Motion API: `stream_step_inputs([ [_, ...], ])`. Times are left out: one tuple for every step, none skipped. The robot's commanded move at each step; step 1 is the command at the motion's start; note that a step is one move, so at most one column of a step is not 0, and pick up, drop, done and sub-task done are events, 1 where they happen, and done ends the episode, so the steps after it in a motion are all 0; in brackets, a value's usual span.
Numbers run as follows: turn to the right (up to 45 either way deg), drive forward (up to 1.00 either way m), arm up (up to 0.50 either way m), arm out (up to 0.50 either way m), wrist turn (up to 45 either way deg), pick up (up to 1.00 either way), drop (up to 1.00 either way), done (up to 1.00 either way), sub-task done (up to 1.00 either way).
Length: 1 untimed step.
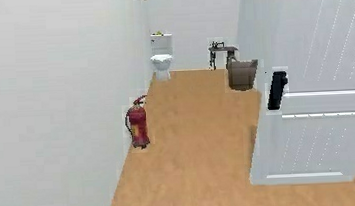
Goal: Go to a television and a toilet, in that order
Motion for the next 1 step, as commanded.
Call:
stream_step_inputs([
  [0.0, 0.05, 0.0, 0.0, 0.0, 0.0, 0.0, 0.0, 0.0],
])
